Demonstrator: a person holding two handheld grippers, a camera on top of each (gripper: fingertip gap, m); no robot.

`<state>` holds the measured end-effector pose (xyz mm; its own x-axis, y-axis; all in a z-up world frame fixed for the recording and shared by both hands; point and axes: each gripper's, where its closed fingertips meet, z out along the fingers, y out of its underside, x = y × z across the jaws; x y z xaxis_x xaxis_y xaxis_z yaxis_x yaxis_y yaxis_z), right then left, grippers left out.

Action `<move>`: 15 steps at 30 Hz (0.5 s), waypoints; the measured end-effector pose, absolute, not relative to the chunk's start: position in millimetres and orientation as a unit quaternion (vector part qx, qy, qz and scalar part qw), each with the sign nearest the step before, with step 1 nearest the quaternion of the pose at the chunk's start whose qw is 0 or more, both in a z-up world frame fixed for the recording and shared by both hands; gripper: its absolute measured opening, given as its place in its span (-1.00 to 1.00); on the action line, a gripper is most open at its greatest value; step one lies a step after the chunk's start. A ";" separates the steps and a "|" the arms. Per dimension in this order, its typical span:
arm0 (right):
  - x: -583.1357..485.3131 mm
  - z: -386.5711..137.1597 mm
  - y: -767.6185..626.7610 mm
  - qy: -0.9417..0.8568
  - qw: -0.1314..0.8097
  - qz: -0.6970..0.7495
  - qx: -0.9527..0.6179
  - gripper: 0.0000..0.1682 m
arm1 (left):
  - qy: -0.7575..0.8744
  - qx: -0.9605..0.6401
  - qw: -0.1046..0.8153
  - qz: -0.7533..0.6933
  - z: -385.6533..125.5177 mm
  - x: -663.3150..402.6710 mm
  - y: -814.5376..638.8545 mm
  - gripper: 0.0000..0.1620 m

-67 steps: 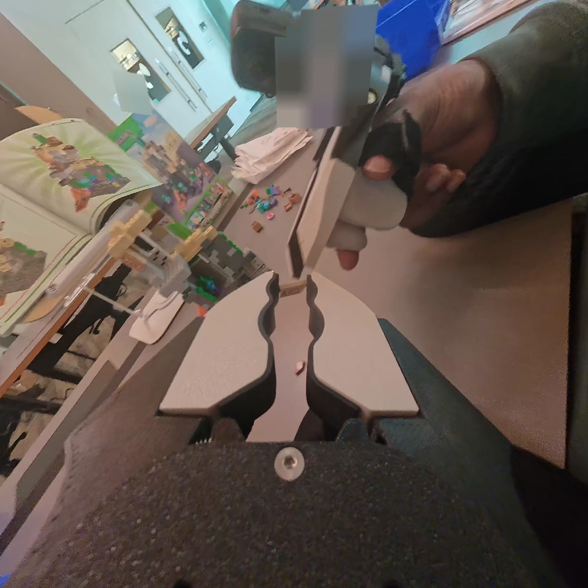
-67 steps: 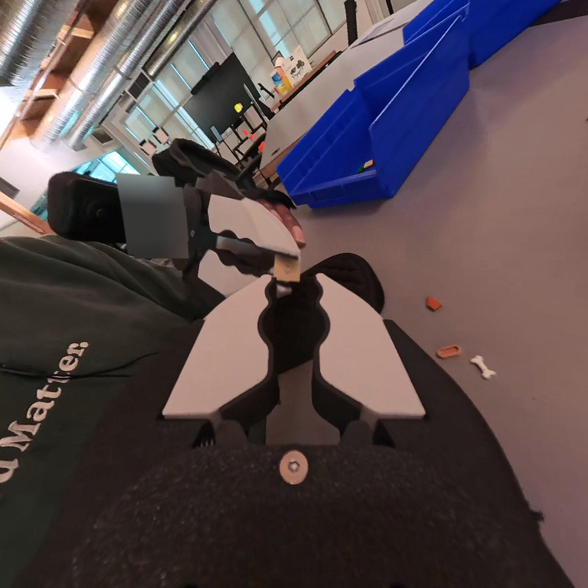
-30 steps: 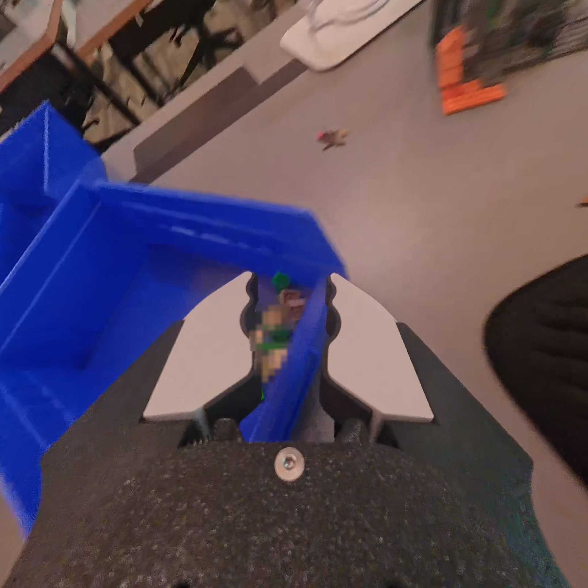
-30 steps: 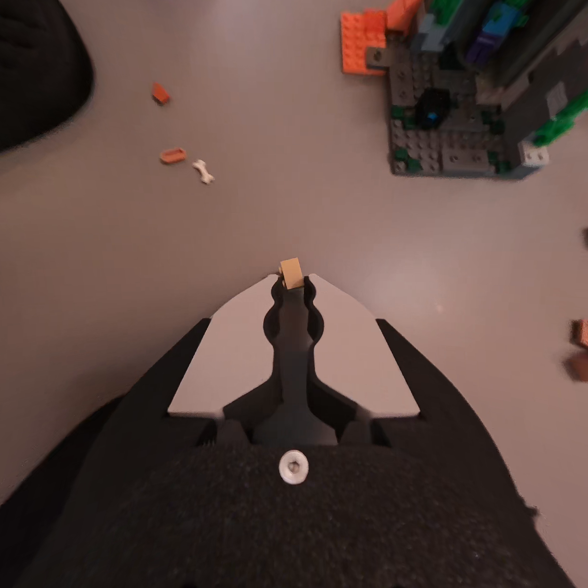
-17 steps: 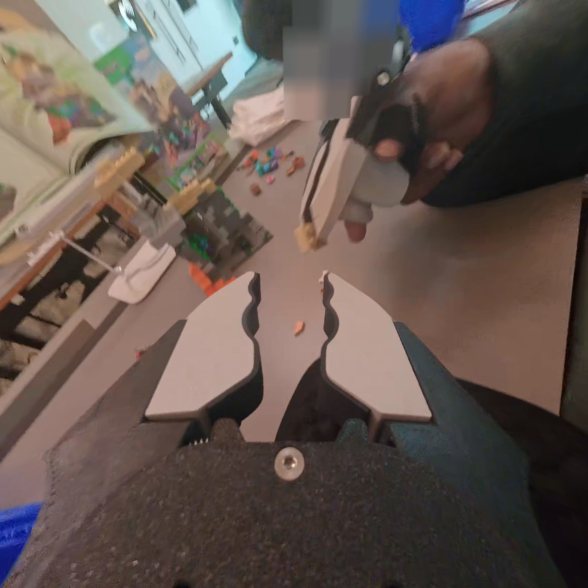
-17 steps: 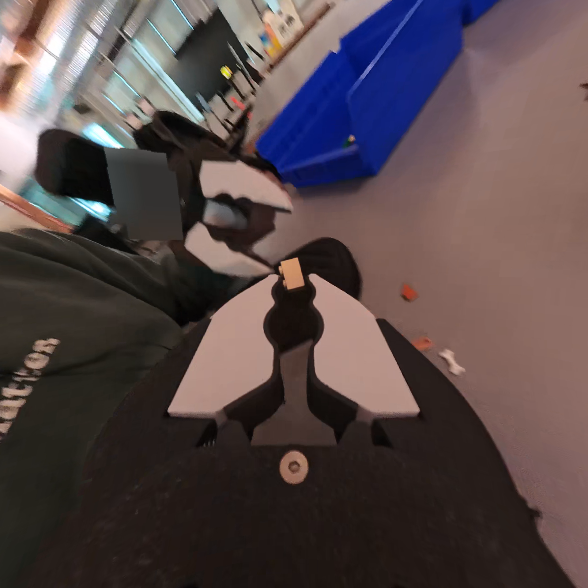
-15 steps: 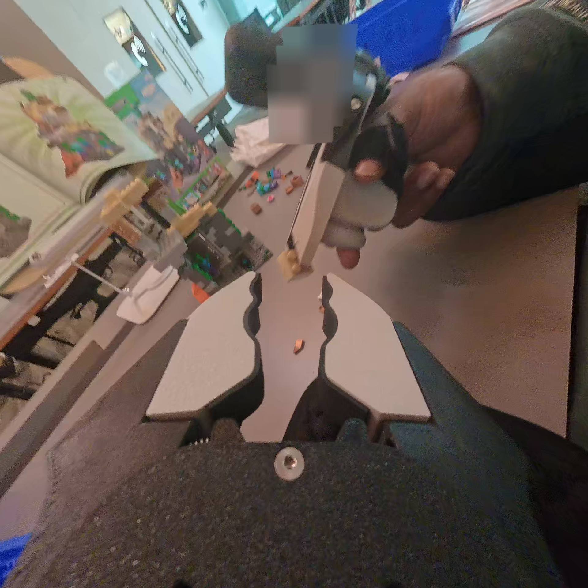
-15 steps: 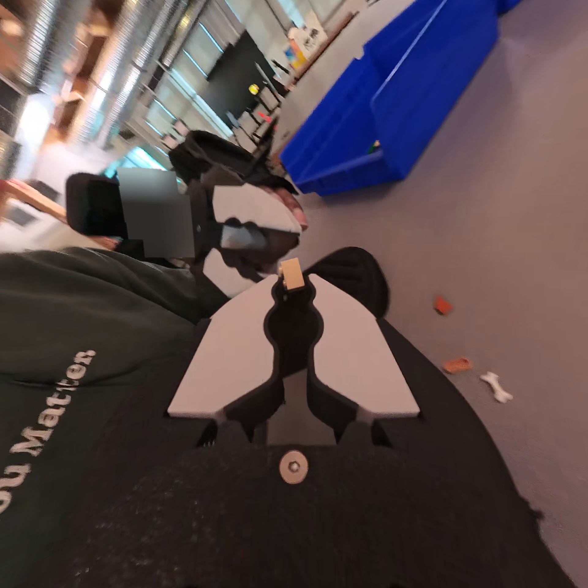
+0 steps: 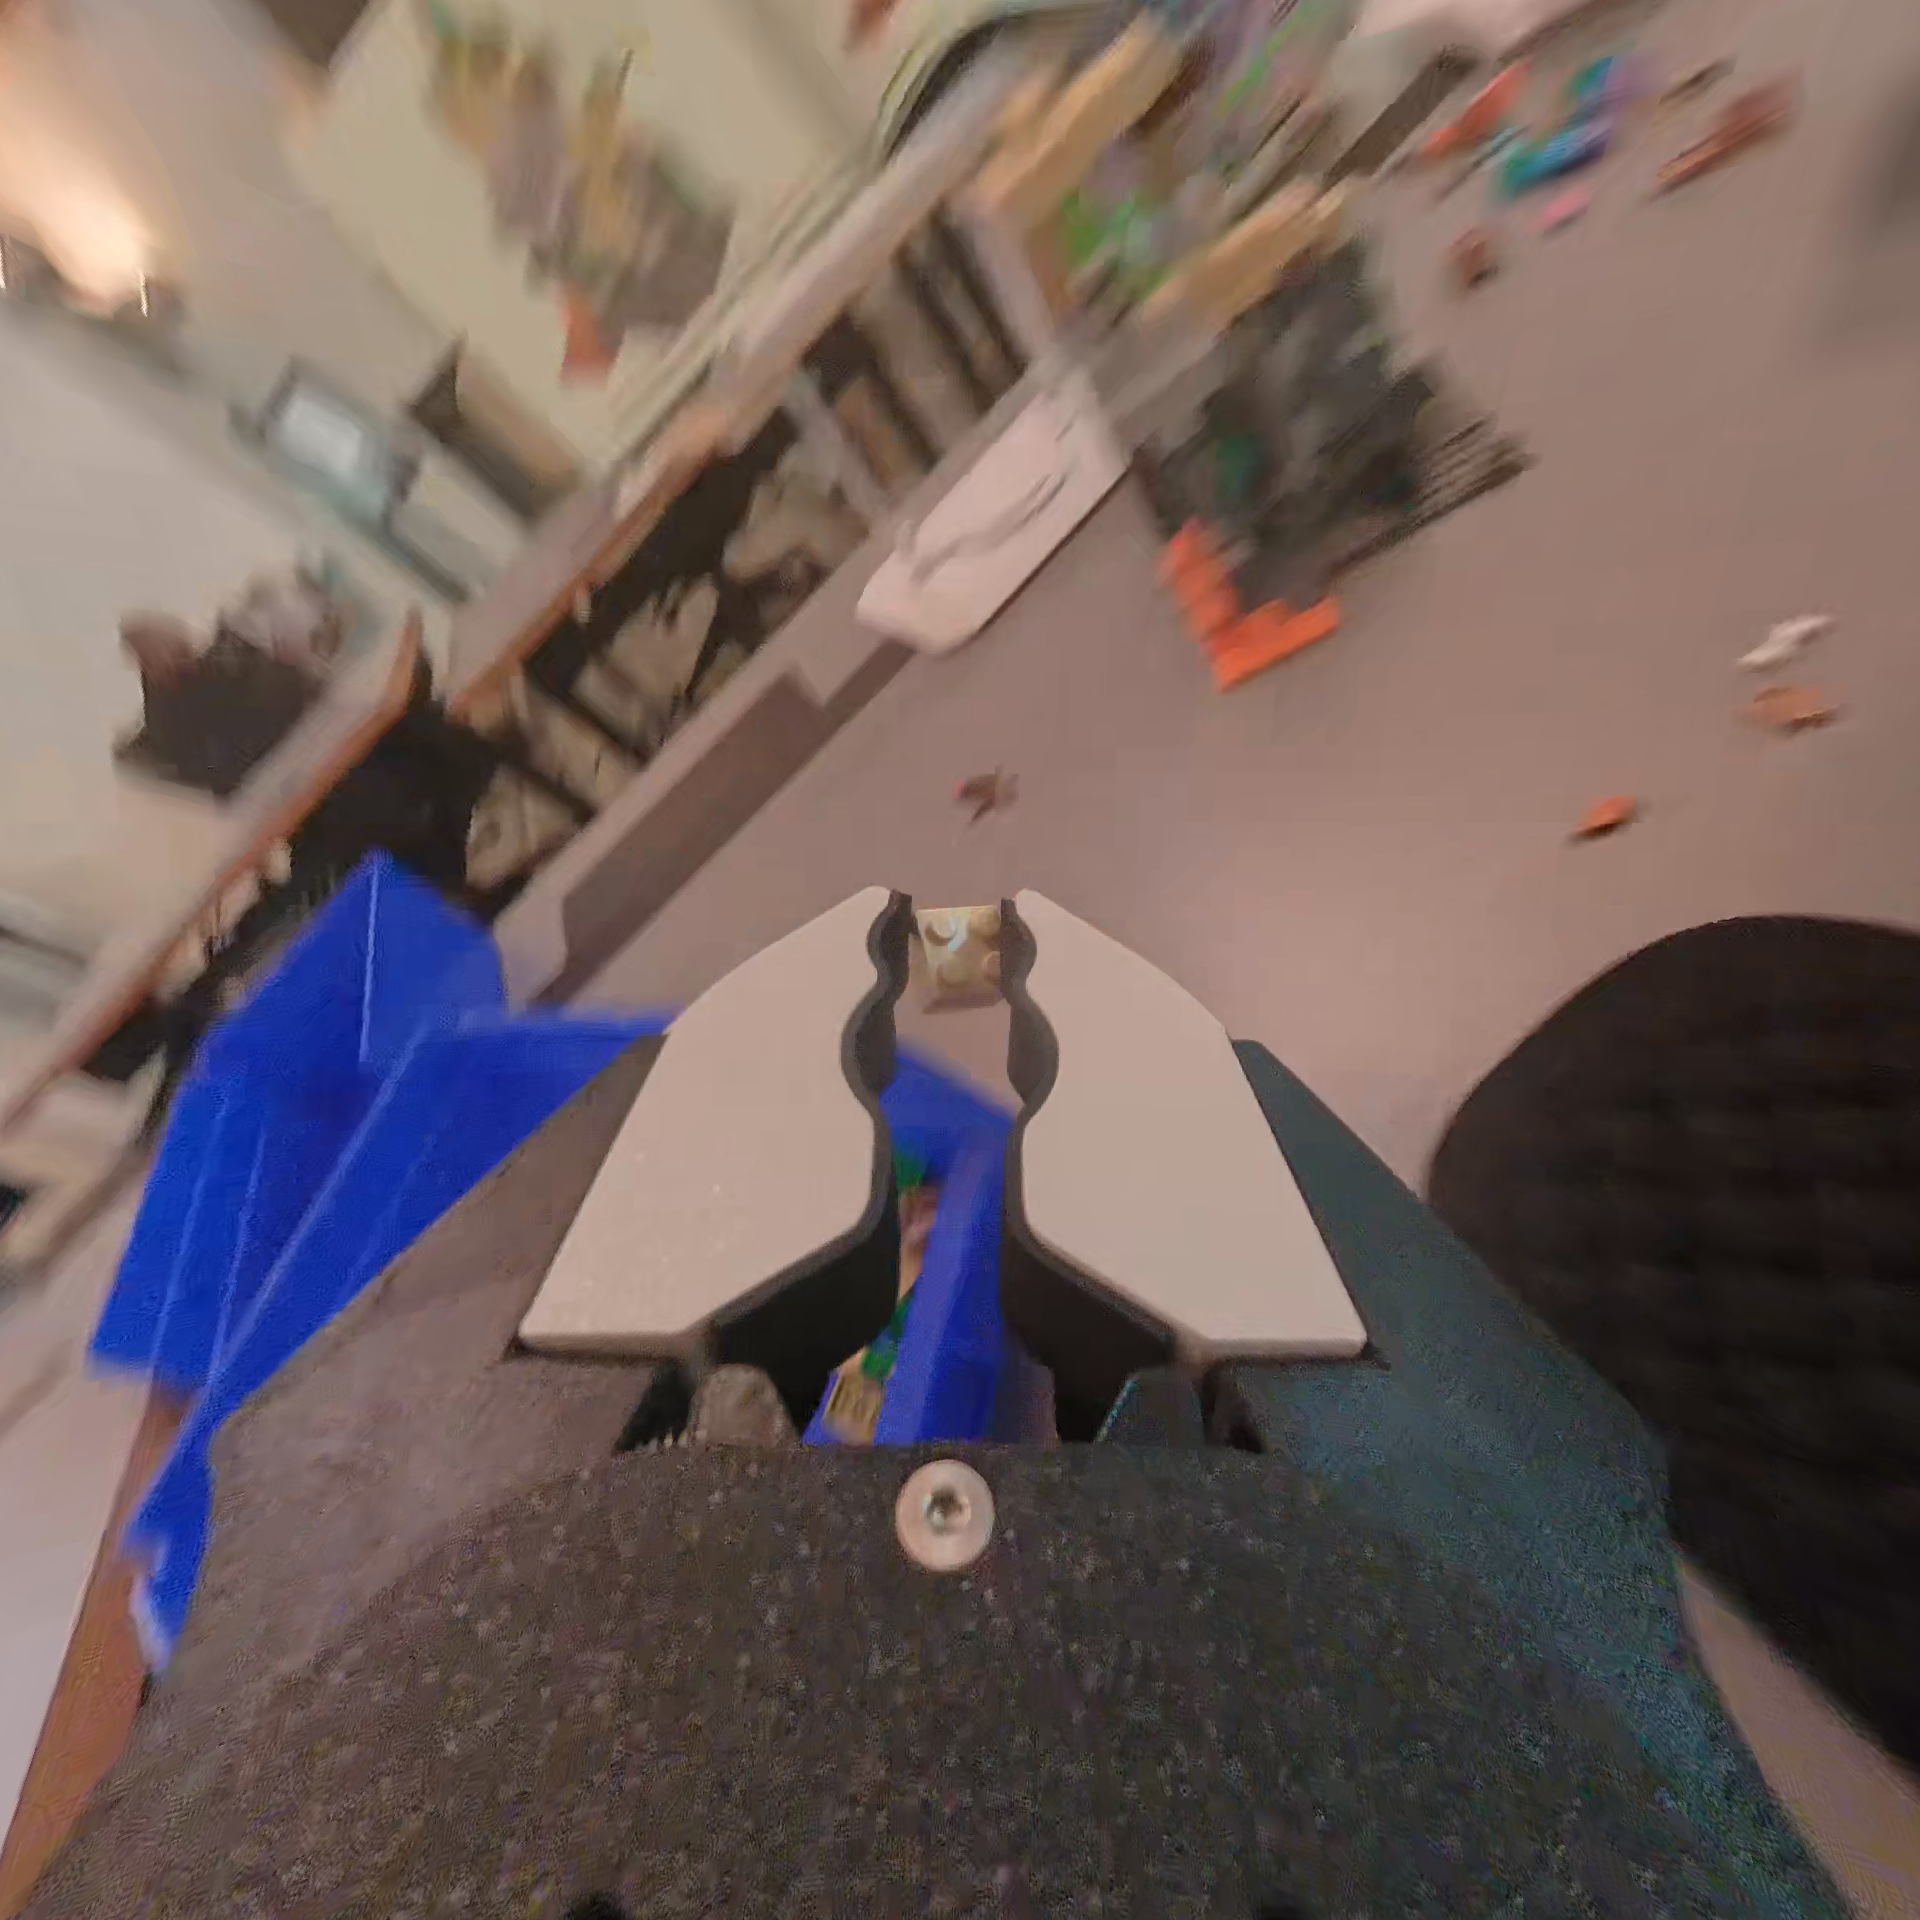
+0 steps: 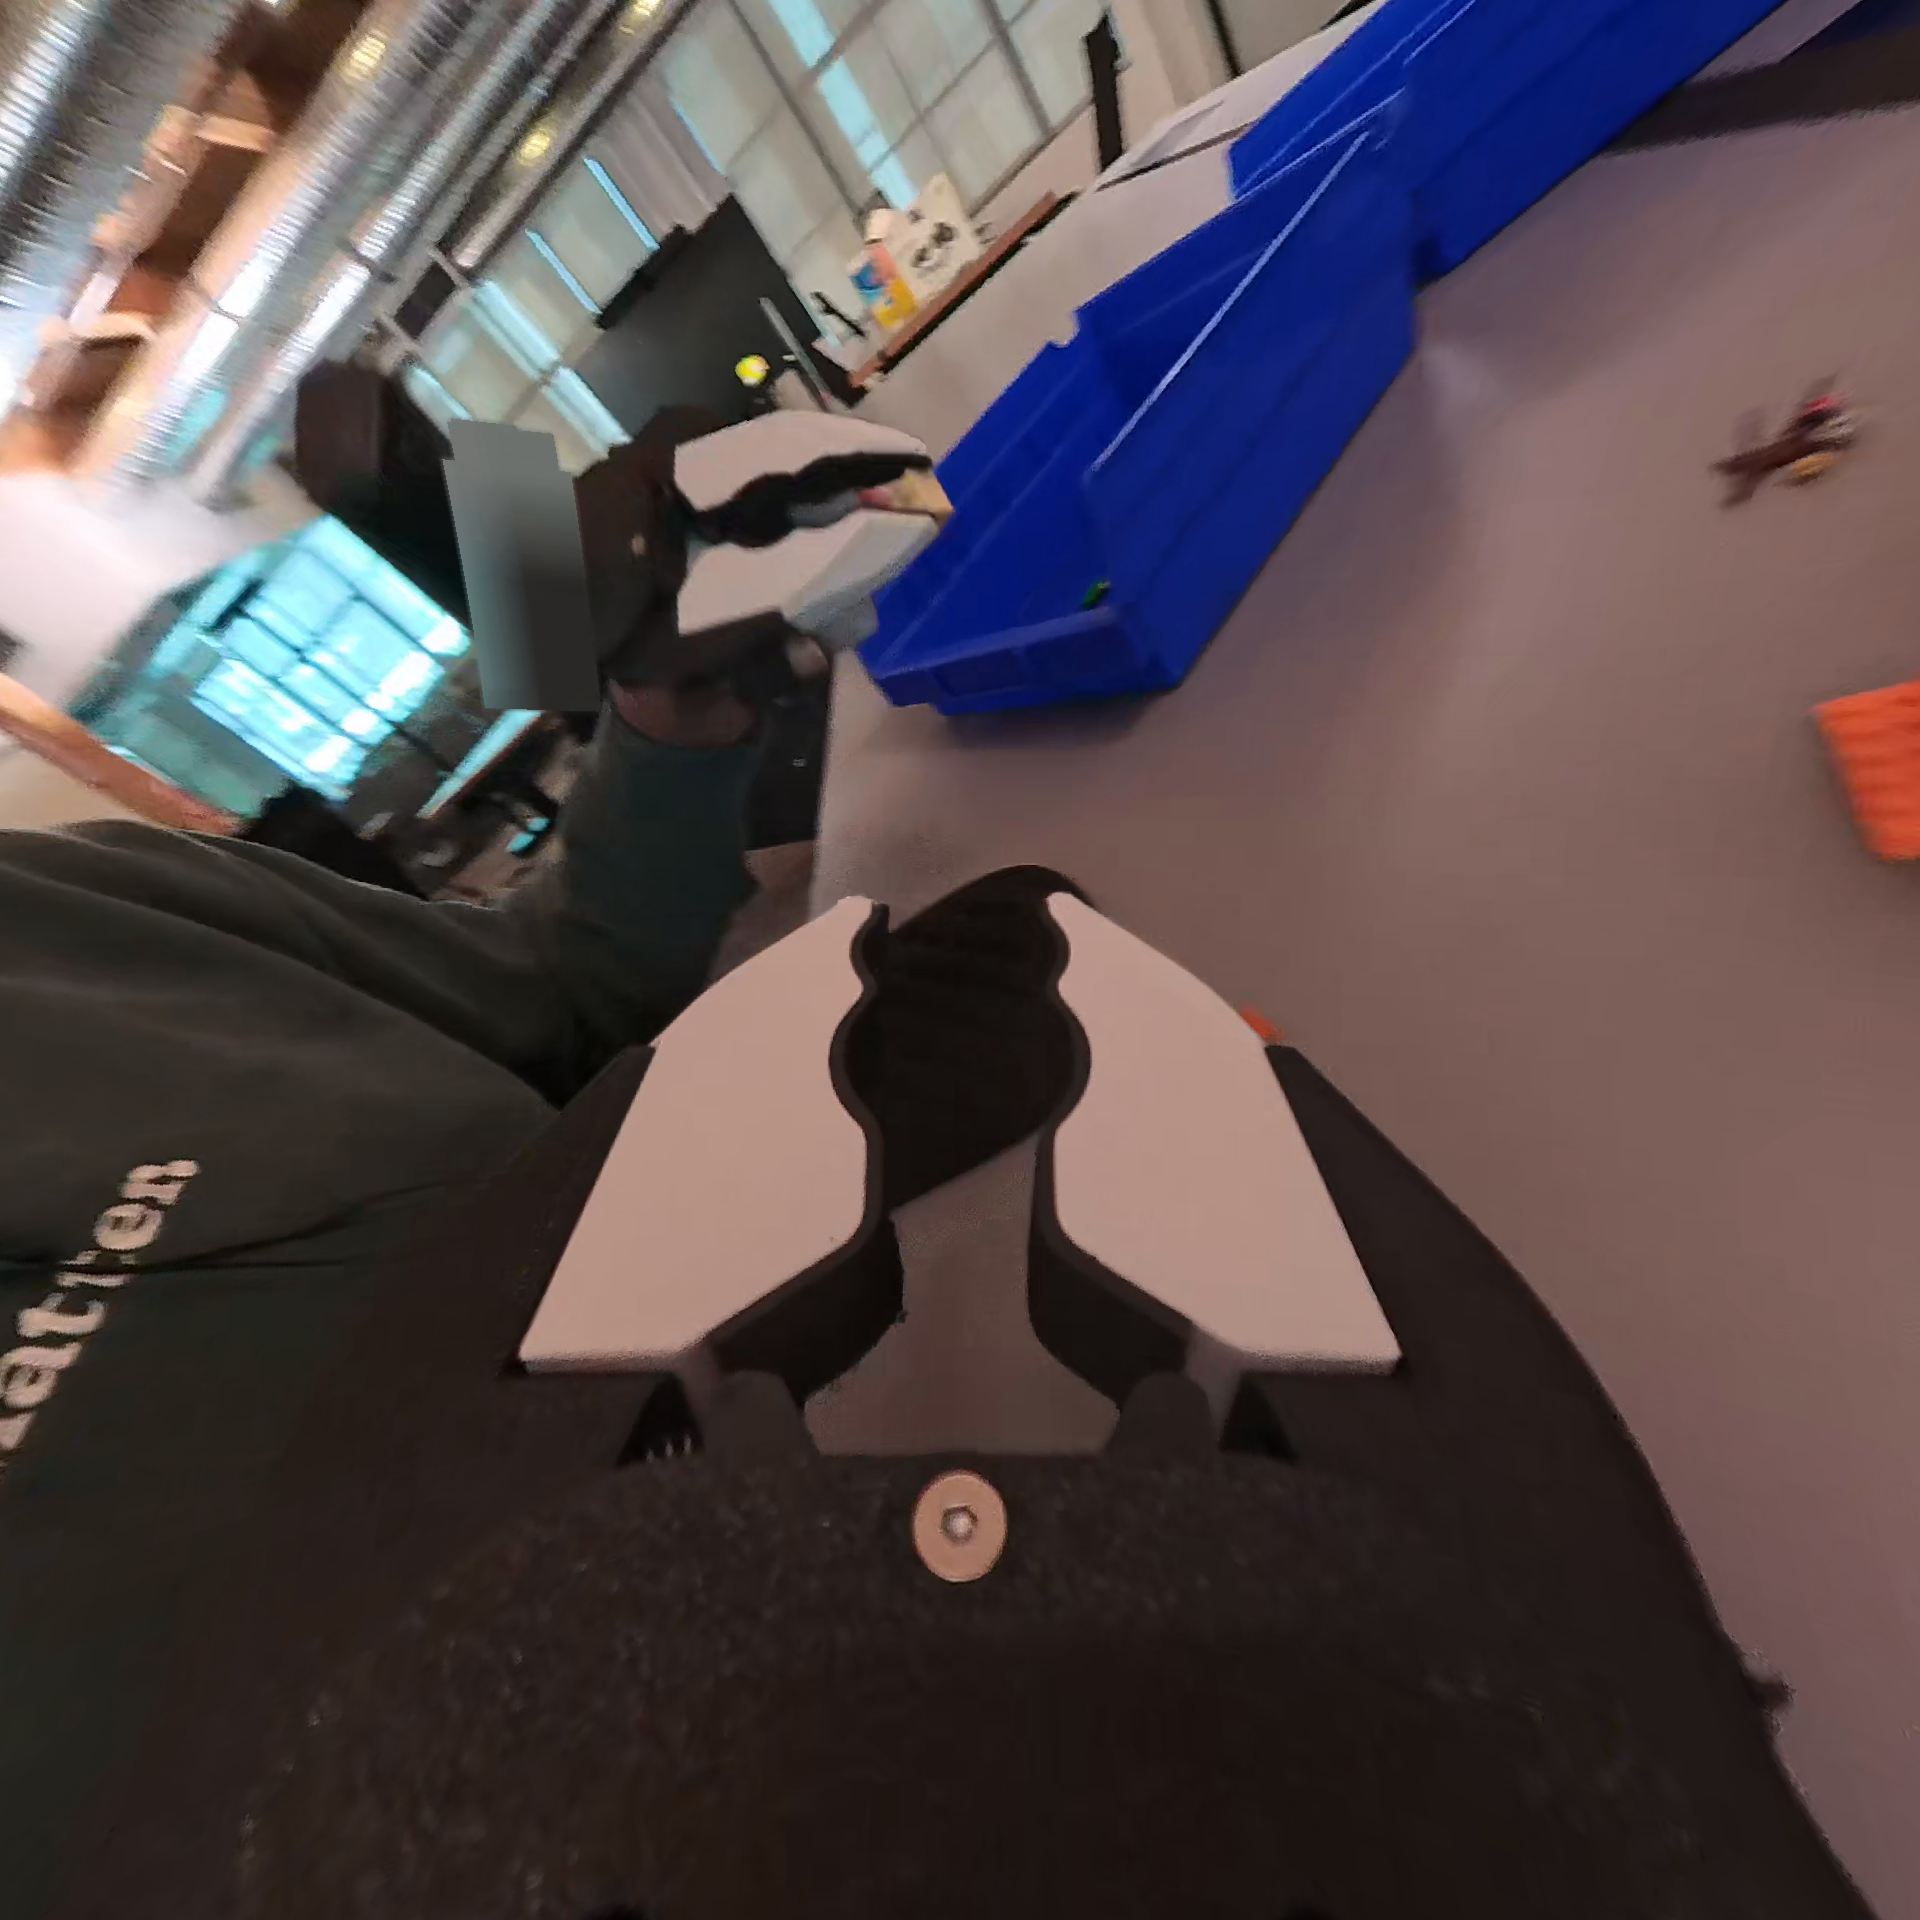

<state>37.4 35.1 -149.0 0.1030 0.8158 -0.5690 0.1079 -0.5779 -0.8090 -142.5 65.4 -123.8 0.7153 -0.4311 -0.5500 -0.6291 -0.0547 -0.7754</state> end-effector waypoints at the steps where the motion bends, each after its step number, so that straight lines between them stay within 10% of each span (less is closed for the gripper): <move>1: 44.1 -149.7 41.6 -0.342 0.321 0.561 -0.682 -0.69 | 0.335 -0.748 0.565 0.093 -127.8 -166.4 73.4 -0.79; 15: 88.7 -113.0 130.0 -0.345 0.434 0.425 -0.715 -0.69 | 0.169 -0.889 0.405 0.131 -205.4 -272.6 99.2 -0.58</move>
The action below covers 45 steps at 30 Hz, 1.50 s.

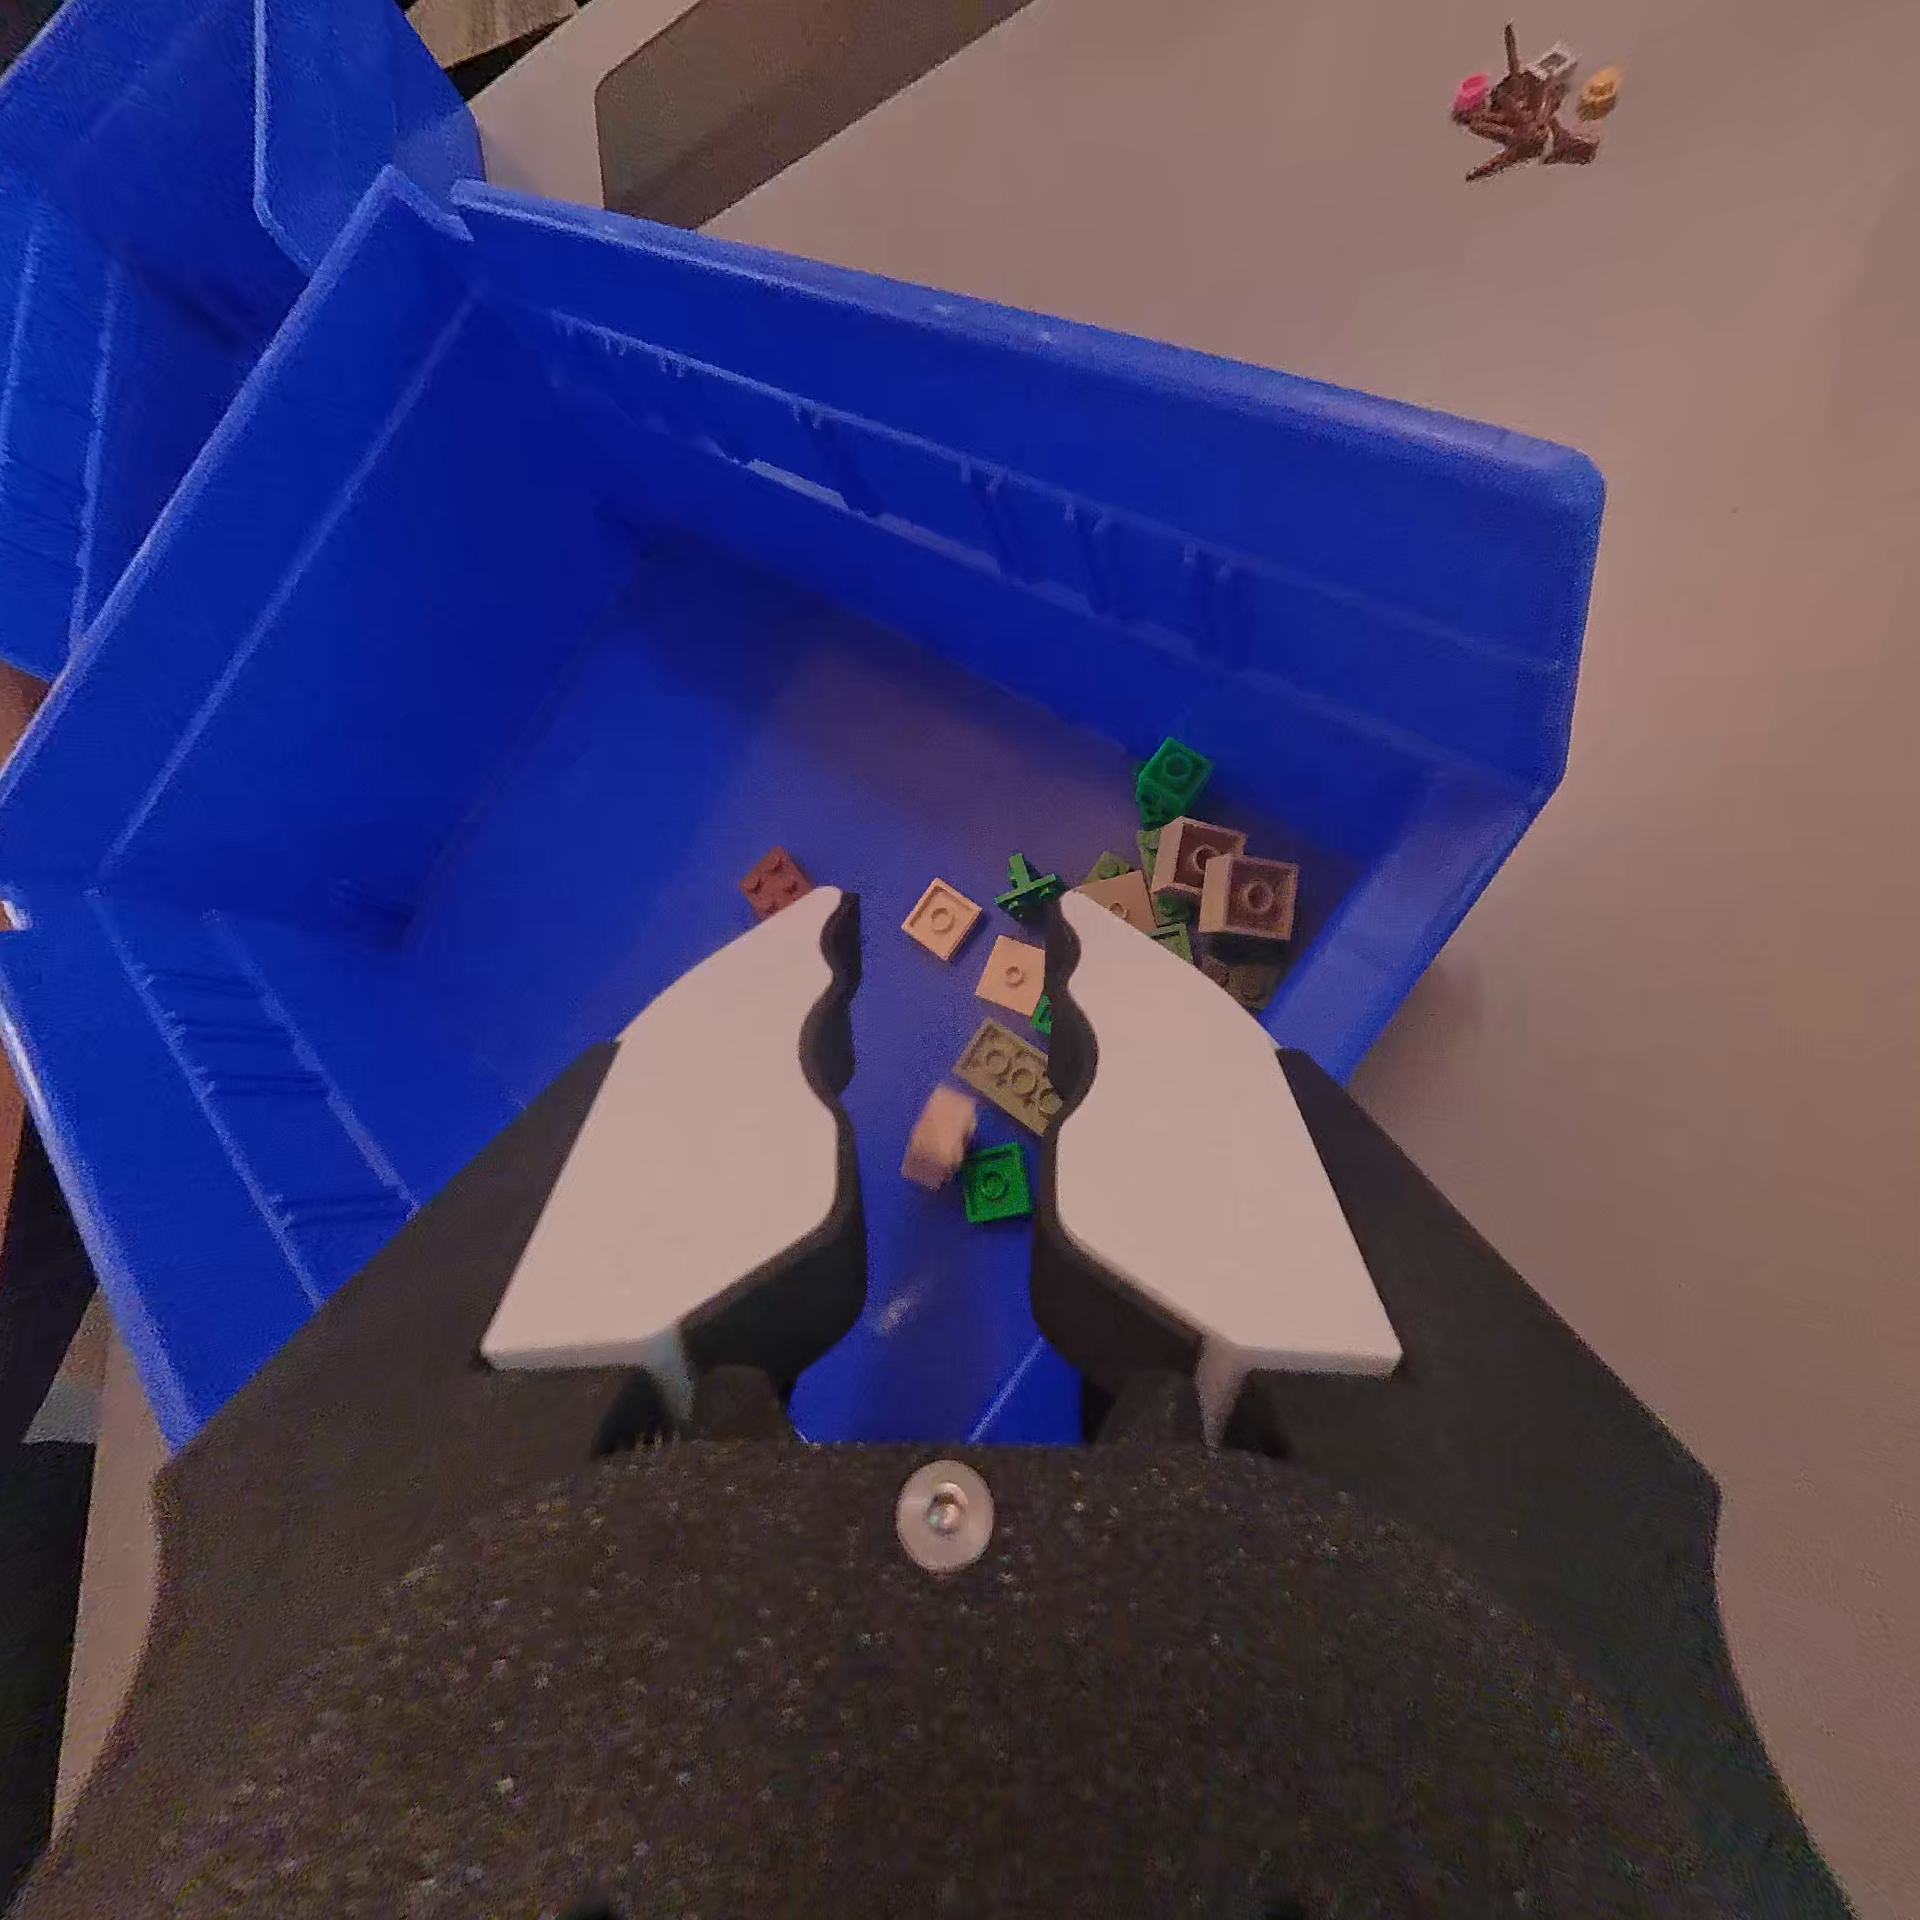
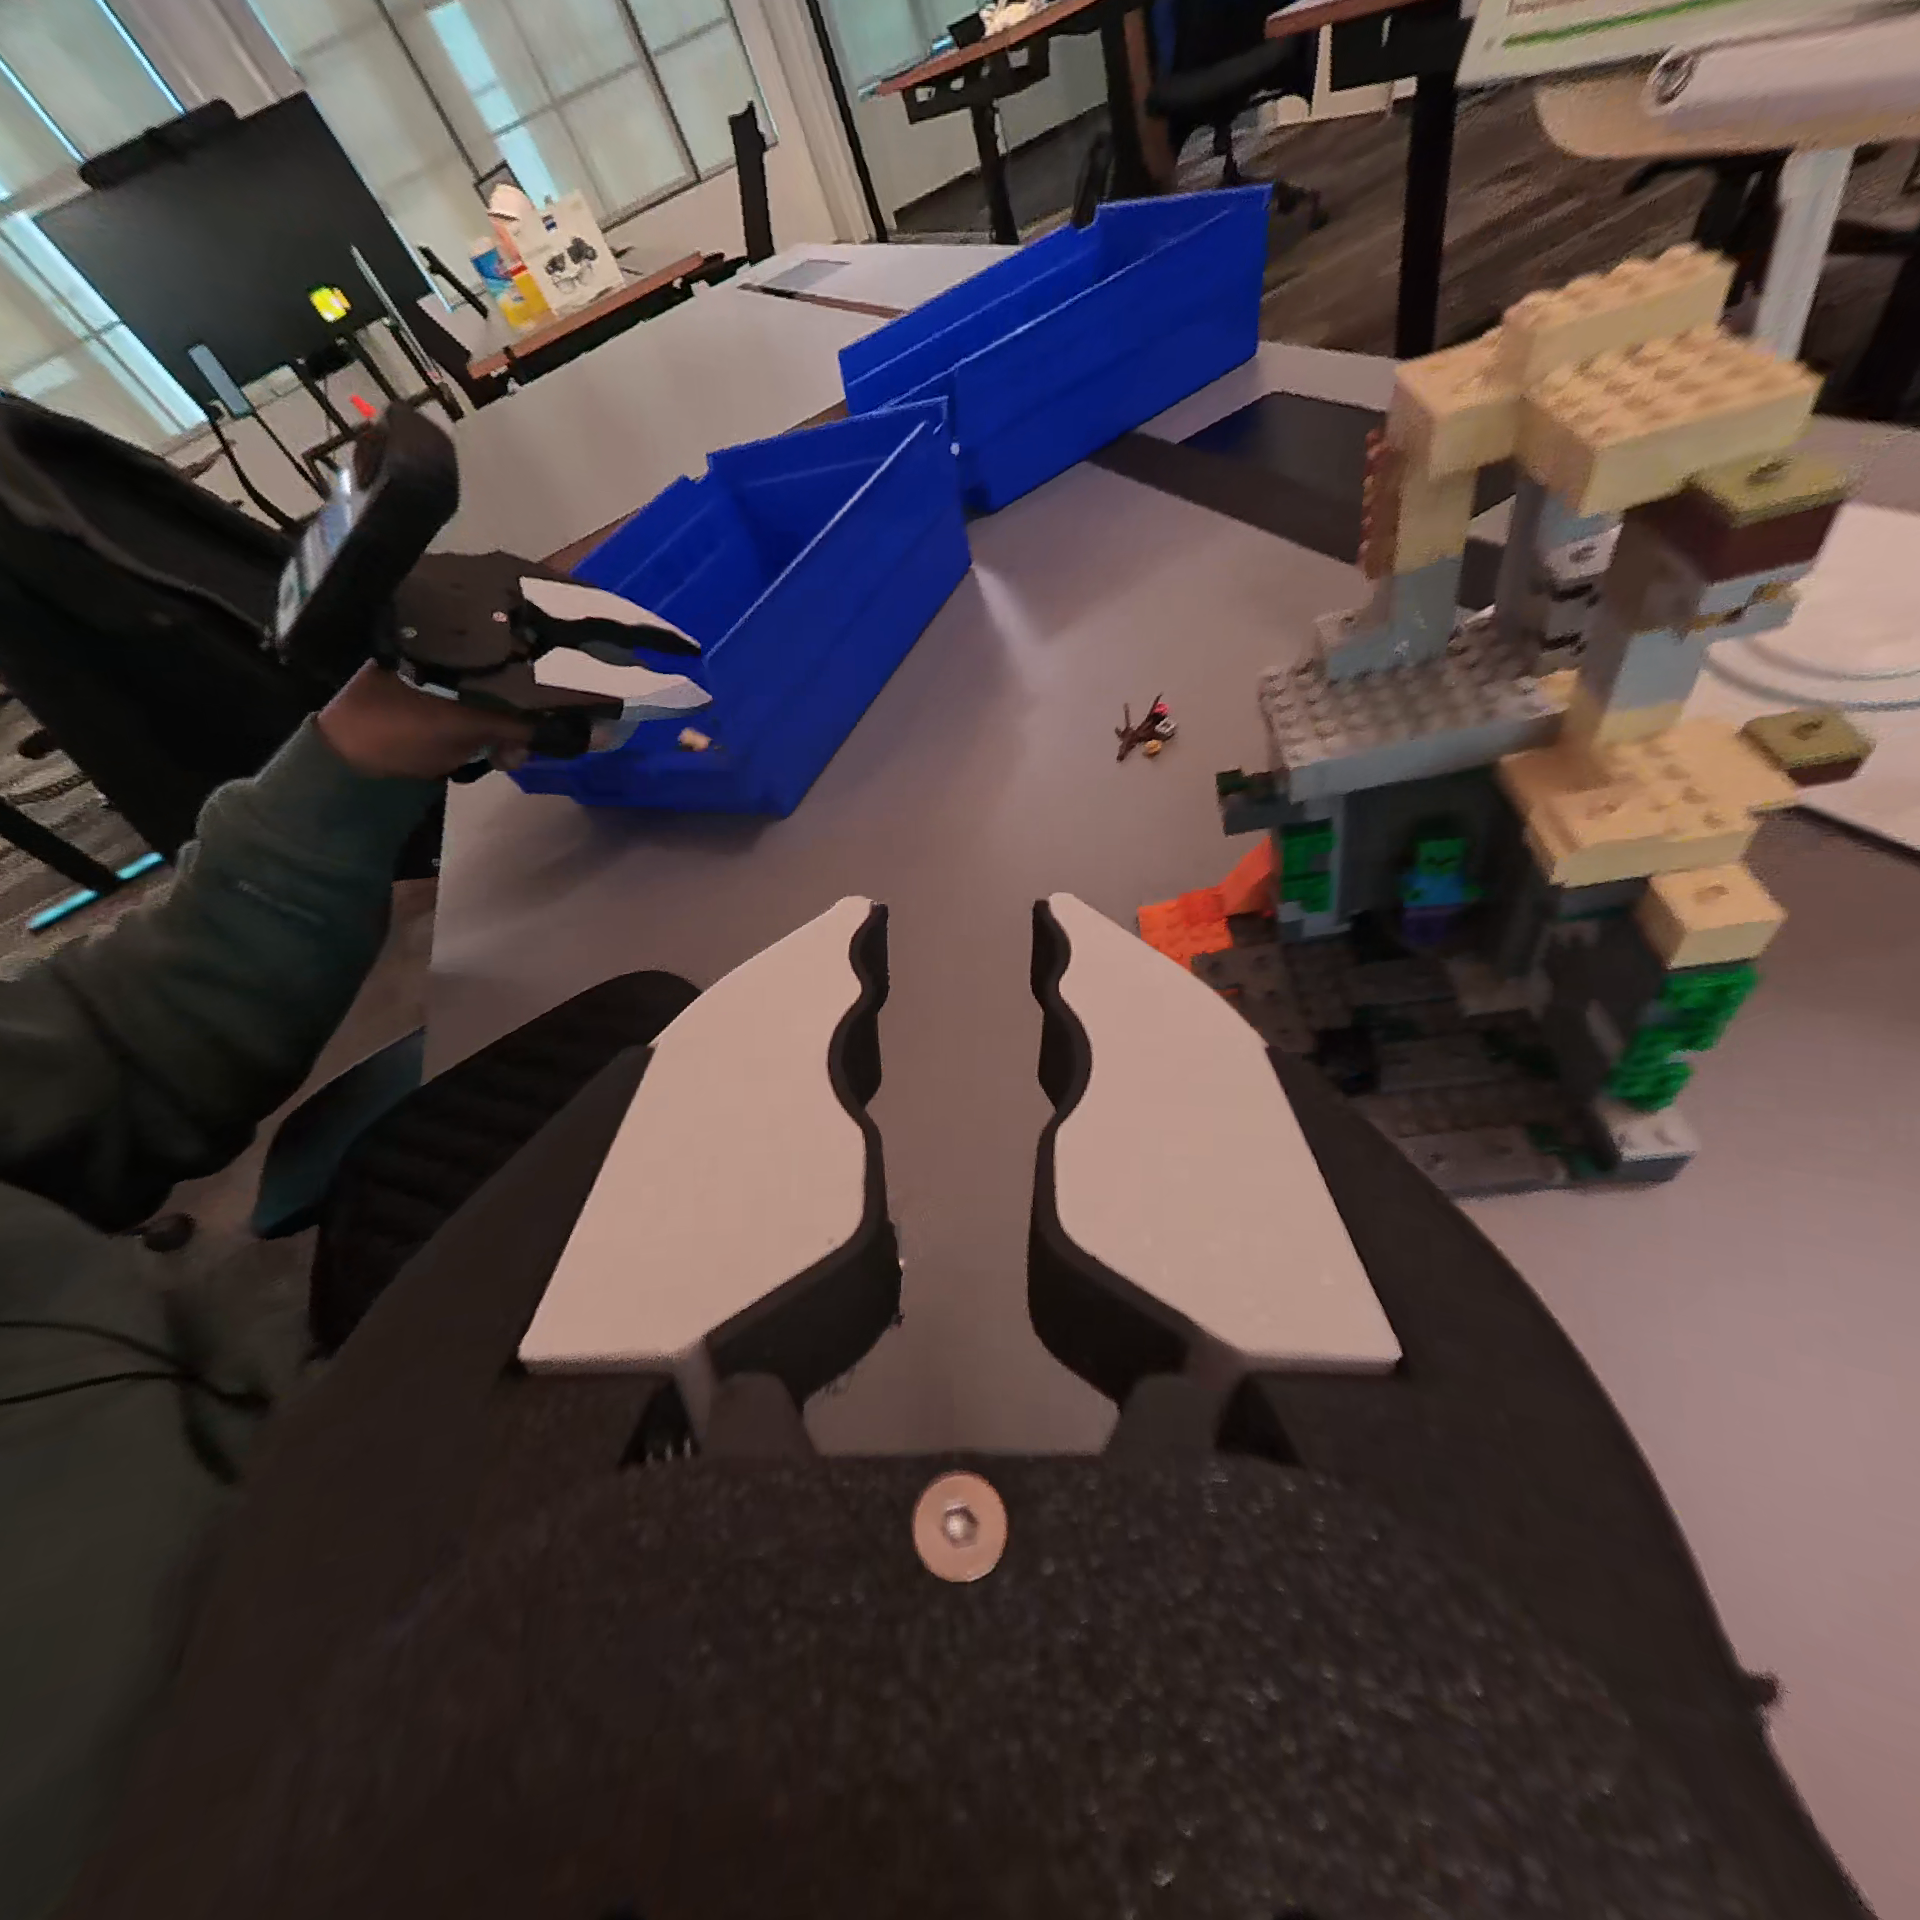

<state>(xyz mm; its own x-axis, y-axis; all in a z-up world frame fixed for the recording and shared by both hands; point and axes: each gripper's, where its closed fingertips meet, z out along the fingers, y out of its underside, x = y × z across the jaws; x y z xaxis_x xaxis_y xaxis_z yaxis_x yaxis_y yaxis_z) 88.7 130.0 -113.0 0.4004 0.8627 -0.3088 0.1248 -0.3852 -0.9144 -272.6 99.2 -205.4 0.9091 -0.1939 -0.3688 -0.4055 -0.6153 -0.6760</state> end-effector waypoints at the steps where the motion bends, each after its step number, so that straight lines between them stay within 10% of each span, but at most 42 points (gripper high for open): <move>1: 89.9 -110.0 133.6 -0.343 0.437 0.424 -0.715 -0.69 | 0.168 -0.888 0.407 0.129 -204.7 -272.6 98.4 -0.57; 18: 67.2 -218.3 78.3 -0.558 0.285 0.315 -0.713 -0.68 | 0.370 -0.750 0.548 -0.031 -161.8 -97.6 68.7 -0.59; 45: 62.2 -257.8 49.0 -0.656 0.201 0.223 -0.692 -0.99 | 0.576 -0.766 0.232 -0.166 -264.7 7.5 58.7 -0.73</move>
